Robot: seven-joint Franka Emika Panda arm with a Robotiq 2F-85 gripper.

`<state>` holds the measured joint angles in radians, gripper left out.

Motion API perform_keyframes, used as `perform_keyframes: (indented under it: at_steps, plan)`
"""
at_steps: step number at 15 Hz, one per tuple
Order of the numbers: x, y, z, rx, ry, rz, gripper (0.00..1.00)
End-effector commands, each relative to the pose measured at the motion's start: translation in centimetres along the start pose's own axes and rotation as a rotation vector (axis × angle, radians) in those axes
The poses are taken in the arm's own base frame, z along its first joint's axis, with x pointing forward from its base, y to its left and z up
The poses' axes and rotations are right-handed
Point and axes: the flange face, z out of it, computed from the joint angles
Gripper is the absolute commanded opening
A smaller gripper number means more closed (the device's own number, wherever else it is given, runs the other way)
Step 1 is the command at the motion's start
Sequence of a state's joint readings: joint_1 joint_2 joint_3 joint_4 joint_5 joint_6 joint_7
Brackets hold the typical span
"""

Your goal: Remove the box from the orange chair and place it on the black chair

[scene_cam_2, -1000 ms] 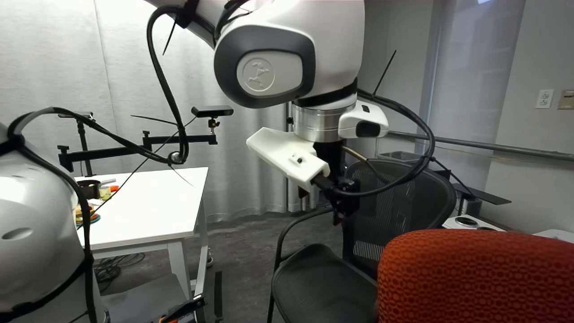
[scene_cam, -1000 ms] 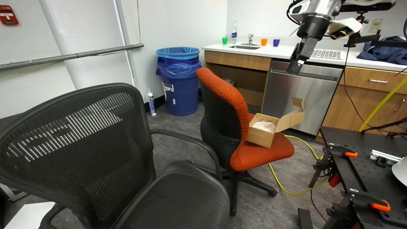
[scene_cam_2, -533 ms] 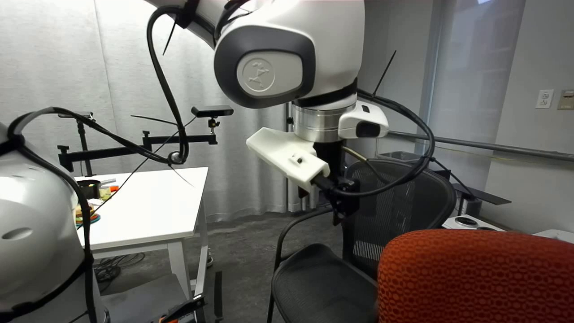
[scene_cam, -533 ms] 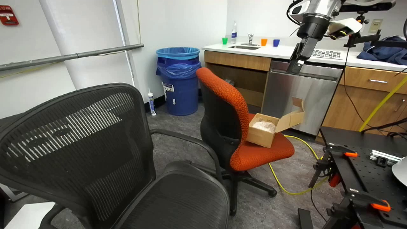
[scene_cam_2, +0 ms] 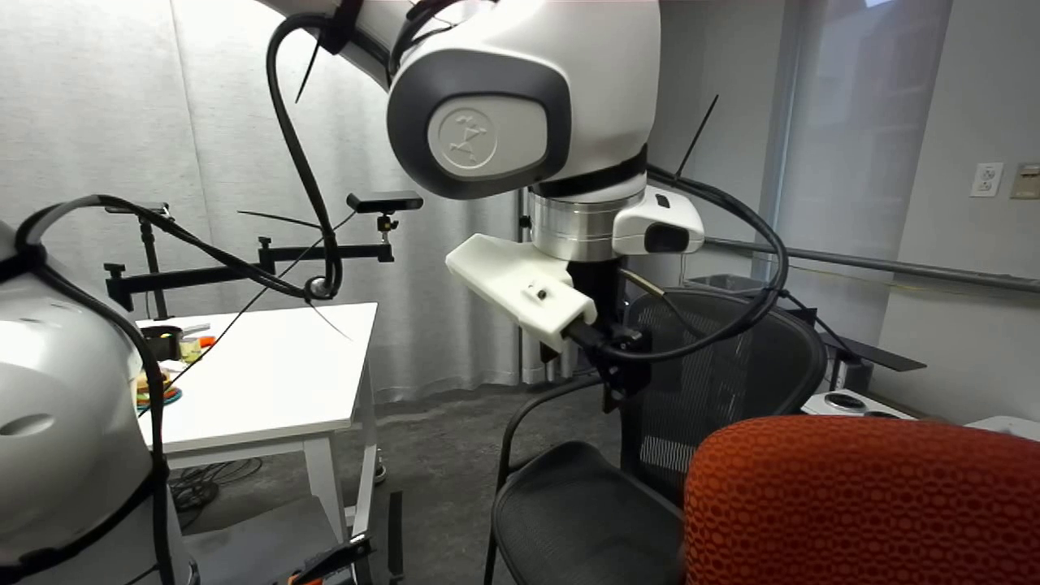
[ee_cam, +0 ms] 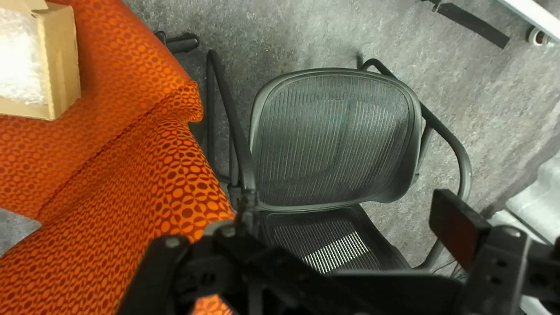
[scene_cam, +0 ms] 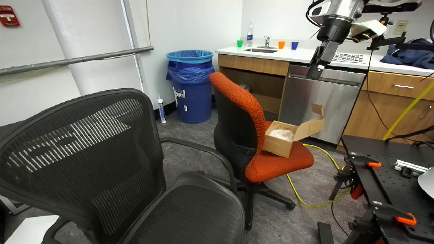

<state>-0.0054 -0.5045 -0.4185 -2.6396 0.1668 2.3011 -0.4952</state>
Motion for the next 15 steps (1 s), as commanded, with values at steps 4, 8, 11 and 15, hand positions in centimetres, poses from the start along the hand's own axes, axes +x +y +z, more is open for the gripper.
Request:
perform_keyframes:
  at_steps: [4,8,11,15]
  plan:
    - [-2.6,3.8,1.5,-0.010,-0.039,-0.002,1.00]
    - [-4.5,7.4,2.8,-0.027,-0.092,-0.064,1.00]
    - [-5.7,10.6,4.3,-0.037,-0.145,-0.118,1.00]
    - [-7.0,14.1,7.5,-0.045,-0.200,-0.208,0.66]
